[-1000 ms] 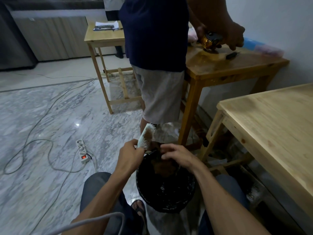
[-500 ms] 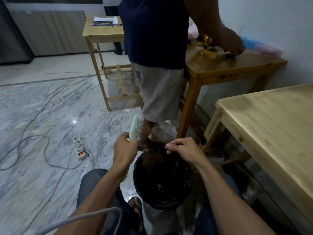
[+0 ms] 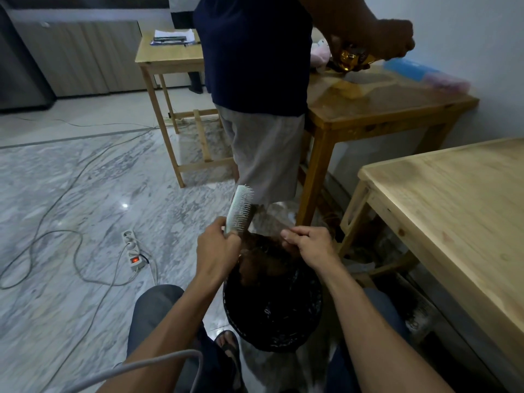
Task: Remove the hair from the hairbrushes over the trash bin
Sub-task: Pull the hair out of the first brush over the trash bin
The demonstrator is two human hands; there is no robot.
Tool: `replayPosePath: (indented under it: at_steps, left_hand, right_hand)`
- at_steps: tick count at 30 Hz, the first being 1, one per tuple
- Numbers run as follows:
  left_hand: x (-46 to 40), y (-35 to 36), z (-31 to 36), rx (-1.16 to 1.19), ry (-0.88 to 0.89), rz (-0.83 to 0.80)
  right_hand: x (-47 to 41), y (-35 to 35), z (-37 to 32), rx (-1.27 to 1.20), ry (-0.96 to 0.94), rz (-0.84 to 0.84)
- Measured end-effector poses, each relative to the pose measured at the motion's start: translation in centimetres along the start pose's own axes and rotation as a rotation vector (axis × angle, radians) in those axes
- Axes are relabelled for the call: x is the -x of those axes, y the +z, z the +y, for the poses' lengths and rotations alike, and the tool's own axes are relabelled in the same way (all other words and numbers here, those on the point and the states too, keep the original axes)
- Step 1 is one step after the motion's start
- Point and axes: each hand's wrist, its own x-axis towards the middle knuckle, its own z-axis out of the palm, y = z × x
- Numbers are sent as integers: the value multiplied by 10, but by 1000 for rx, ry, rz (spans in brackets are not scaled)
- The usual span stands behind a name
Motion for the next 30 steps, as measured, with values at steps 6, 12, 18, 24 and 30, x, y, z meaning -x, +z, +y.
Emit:
replayPosePath:
  at_steps: [6,12,18,24,30]
  left_hand:
    - [1,6,5,-74,122,-106]
    - [-3,8,11,-185,256,-212]
    - [-15,-8,3,-322,293,-157]
    - [-15,-5,-6,-319,307,-148]
    - [-13,2,-2,-348,407,-156]
  right_hand:
    - [8,-2,-2,-25,76,-159]
    - [4,8,-12,-270,17,-234]
    - [2,4,-2,-39,-70,-23]
    - [3,3,3,-9,-45,-70]
    - [-1,4,-5,-230,18,-112]
